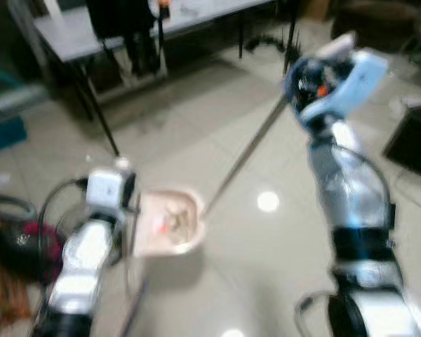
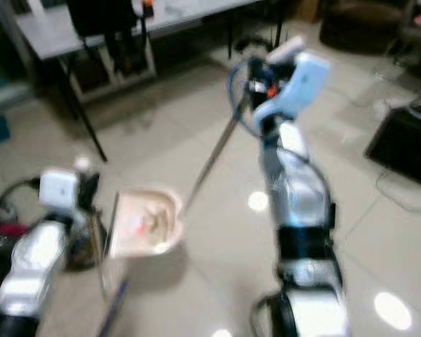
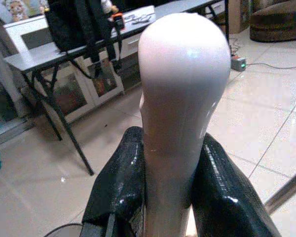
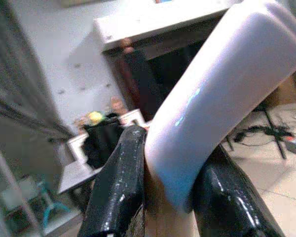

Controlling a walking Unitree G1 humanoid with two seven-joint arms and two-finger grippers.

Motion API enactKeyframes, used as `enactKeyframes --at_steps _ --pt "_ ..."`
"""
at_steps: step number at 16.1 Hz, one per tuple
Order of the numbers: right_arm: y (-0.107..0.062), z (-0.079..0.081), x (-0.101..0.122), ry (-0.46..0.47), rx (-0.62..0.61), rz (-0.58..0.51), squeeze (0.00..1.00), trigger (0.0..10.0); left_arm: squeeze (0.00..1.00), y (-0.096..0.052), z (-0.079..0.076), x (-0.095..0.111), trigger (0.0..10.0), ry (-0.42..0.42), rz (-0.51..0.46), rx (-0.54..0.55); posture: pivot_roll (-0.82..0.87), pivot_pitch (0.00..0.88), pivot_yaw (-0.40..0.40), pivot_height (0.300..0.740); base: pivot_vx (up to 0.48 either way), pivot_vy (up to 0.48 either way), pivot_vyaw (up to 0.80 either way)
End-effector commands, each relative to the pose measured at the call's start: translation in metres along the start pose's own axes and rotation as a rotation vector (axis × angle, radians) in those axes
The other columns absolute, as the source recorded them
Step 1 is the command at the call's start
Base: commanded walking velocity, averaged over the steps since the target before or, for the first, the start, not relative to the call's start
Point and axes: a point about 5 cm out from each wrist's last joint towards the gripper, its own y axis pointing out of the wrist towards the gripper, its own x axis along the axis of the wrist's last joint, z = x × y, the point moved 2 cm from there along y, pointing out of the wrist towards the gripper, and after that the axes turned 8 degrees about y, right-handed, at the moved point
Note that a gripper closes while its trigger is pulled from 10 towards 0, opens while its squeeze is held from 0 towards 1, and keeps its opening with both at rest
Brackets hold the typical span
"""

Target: Sweep floor

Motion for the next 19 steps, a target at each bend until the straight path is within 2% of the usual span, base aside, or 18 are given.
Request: enactKeyframes --at_steps 1,10,12,16,19 --pt "0.008 0.018 0.011 0.003 0.056 -0.047 0.0 10.0 0.0 -0.002 0.014 0.002 10.0 0.024 -0.004 0.039 0.0 0.0 0.059 0.74 0.458 0.0 0.8" --pt "0.015 0.012 0.015 0.028 0.028 -0.078 0.0 10.0 0.0 -0.003 0.014 -0.001 10.0 0.017 0.005 0.039 0.01 0.0 0.055 0.74 0.456 0.0 0.77" --pt "0.015 0.01 0.015 0.041 0.015 -0.084 0.0 10.0 0.0 -0.003 0.014 -0.001 10.0 0.016 0.005 0.038 0.01 0.0 0.055 0.74 0.454 0.0 0.0" --pt "0.014 -0.005 0.017 0.059 -0.066 -0.113 0.0 10.0 0.0 -0.003 0.014 0.0 10.0 0.014 0.004 0.035 0.01 0.0 0.054 0.74 0.455 0.0 0.0" --pt "0.014 -0.007 0.017 0.058 -0.069 -0.12 0.0 10.0 0.0 -0.003 0.013 0.0 10.0 0.012 0.004 0.031 0.01 0.0 0.055 0.74 0.455 0.0 0.0"
